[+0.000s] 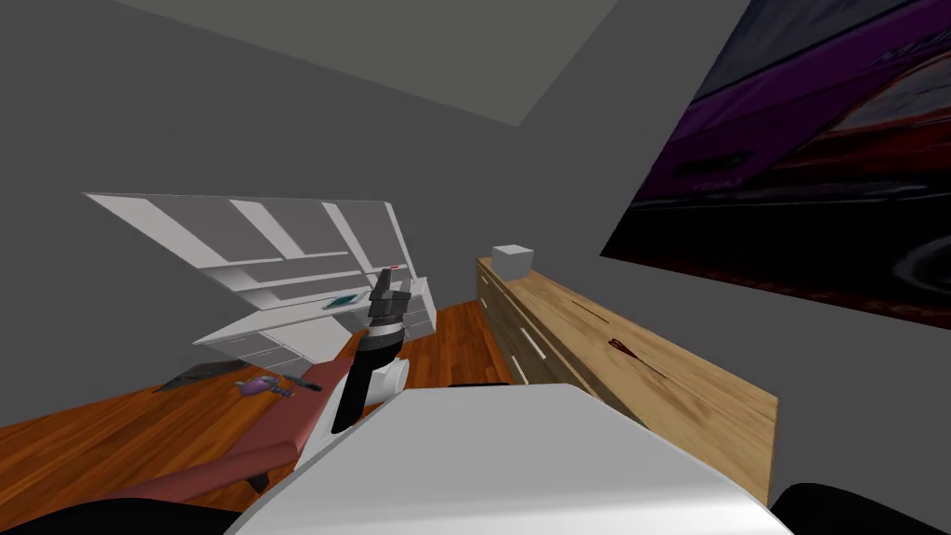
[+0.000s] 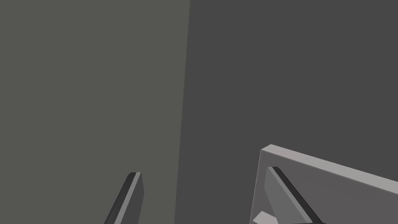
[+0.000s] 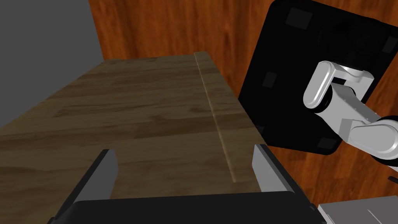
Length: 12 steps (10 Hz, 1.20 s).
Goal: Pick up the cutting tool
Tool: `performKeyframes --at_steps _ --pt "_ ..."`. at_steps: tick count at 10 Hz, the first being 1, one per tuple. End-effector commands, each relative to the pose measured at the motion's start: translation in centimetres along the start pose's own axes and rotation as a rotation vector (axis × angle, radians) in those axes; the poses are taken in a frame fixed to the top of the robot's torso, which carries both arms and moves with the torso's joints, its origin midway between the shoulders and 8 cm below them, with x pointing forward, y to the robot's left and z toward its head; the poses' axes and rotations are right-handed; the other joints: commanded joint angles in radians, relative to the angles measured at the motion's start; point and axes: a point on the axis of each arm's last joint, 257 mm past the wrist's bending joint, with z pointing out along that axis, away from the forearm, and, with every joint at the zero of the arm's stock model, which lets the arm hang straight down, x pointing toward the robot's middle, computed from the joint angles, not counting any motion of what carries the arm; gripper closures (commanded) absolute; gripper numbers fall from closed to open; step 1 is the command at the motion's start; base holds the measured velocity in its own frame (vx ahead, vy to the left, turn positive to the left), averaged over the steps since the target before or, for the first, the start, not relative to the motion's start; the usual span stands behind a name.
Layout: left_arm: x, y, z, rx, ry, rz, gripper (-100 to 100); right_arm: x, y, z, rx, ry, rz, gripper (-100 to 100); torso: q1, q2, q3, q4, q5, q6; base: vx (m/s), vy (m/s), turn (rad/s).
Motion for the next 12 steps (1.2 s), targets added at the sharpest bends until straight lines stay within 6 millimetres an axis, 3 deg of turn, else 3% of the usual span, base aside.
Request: performKeyframes --at_steps 1,5,8,9,10,12 --pt "0.0 0.0 0.0 0.0 0.0 0.0 0 -0.1 -1.5 -1.2 0.019 0.031 -0.01 -100 0.0 0.0 0.0 0.0 0.0 0.0 0.306 0.027 0.073" --pt "0.0 0.0 0.0 0.0 0.0 0.0 0 -2.1 -3.4 -2.5 0.039 0.031 -0.016 -100 -0.002 -0.004 -0.003 -0.001 -0.001 0.0 0.304 -0.034 0.093" --pt "0.0 0.0 0.0 0.0 0.0 0.0 0 -2.9 -3.4 -2.4 0.036 0.021 -0.016 -100 0.002 0.003 0.001 0.0 0.0 0.0 0.175 0.017 0.048" --pt "0.0 0.0 0.0 0.0 0.0 0.0 0 -3.0 -3.4 -2.4 0.036 0.019 -0.016 0 0.002 0.009 0.005 0.002 0.0 0.001 0.018 0.001 0.002" --pt "0.0 0.0 0.0 0.0 0.0 0.0 0 -1.9 -2.8 -1.4 0.036 0.015 -0.005 -100 0.002 0.015 0.008 0.003 0.0 0.001 0.015 -0.014 0.085" --pt "0.0 0.0 0.0 0.0 0.0 0.0 0 -0.9 -2.1 -0.3 0.036 0.011 0.007 -100 0.0 0.018 0.01 0.004 0.0 0.002 0.009 -0.027 0.069"
